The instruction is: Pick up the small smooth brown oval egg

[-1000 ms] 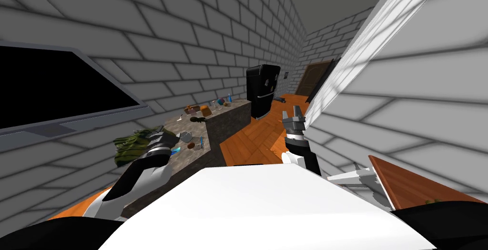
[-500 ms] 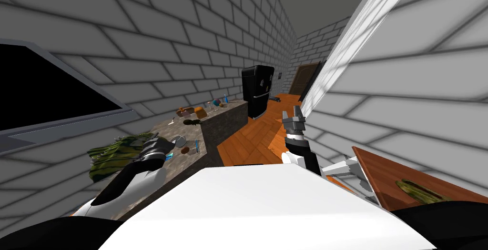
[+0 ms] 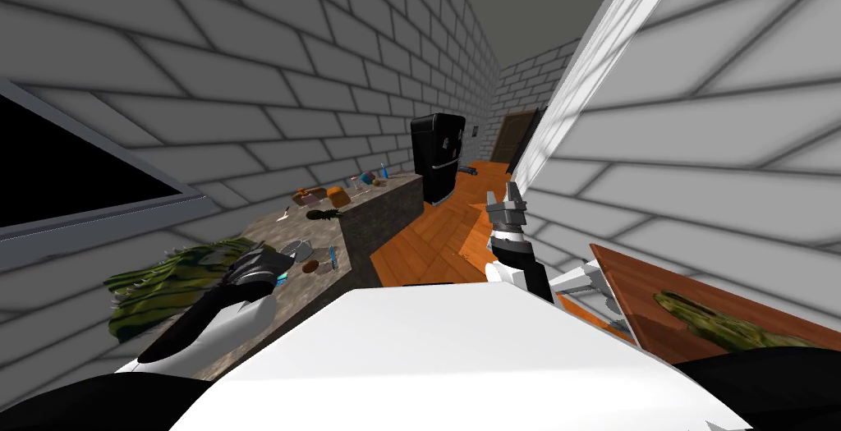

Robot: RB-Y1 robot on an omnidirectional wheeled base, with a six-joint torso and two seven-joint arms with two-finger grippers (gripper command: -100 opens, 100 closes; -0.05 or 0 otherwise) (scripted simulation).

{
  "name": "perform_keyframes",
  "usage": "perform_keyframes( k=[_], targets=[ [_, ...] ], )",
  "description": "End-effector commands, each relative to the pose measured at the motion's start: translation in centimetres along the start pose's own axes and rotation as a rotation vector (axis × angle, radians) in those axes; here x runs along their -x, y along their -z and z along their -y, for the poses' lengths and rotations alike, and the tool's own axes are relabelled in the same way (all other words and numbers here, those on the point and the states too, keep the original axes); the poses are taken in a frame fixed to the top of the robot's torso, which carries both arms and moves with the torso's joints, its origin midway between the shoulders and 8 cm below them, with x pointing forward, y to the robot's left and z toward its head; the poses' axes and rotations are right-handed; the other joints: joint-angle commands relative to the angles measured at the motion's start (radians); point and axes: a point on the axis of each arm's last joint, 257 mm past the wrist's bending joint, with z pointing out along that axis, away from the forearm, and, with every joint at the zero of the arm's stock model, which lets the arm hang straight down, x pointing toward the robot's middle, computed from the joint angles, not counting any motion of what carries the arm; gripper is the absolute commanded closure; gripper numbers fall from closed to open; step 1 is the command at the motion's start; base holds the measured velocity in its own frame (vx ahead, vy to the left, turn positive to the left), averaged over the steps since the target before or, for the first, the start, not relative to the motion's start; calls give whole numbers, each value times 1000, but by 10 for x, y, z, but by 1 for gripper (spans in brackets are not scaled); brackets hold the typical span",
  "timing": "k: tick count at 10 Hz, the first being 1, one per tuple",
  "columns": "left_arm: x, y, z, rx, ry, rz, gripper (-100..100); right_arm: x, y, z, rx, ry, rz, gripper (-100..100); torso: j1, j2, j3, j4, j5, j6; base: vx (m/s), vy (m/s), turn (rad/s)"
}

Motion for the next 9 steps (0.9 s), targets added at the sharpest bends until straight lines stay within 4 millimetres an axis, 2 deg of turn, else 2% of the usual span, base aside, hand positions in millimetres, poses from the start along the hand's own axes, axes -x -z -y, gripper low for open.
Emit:
perform_keyframes(
  k=[1, 2, 3, 4, 5, 6, 7, 8, 9],
  targets=[
    [21, 2, -6, 35, 16, 53, -100, 0, 0, 0, 0, 0, 0, 0, 0, 0, 0, 0, 0, 0, 9, 0, -192],
    [25, 3, -14, 64, 16, 68, -100, 0, 0, 0, 0, 0, 0, 0, 0, 0, 0, 0, 0, 0, 8, 3, -91],
    [41, 5, -18, 85, 30, 109, -100, 0, 0, 0, 0, 0, 0, 0, 0, 0, 0, 0, 0, 0, 11, 0, -162],
    [45, 7, -25, 110, 31, 123, -100, 0, 0, 0, 0, 0, 0, 0, 0, 0, 0, 0, 0, 0, 9, 5, -81],
    [62, 10, -31, 136, 45, 165, -100, 0, 0, 0, 0, 0, 0, 0, 0, 0, 0, 0, 0, 0, 13, 4, -165],
    [64, 12, -36, 156, 46, 177, -100, 0, 0, 0, 0, 0, 0, 0, 0, 0, 0, 0, 0, 0, 12, 8, -75],
    [80, 16, -42, 180, 60, 217, -100, 0, 0, 0, 0, 0, 0, 0, 1, 0, 0, 0, 0, 0, 14, 5, -143],
    [83, 18, -47, 201, 61, 229, -100, 0, 0, 0, 0, 0, 0, 0, 1, -1, 0, 0, 0, 0, 13, 8, -91],
    [99, 24, -55, 232, 75, 273, -100, 0, 0, 0, 0, 0, 0, 0, 0, 0, 0, 0, 0, 0, 18, 6, -157]
  ],
)
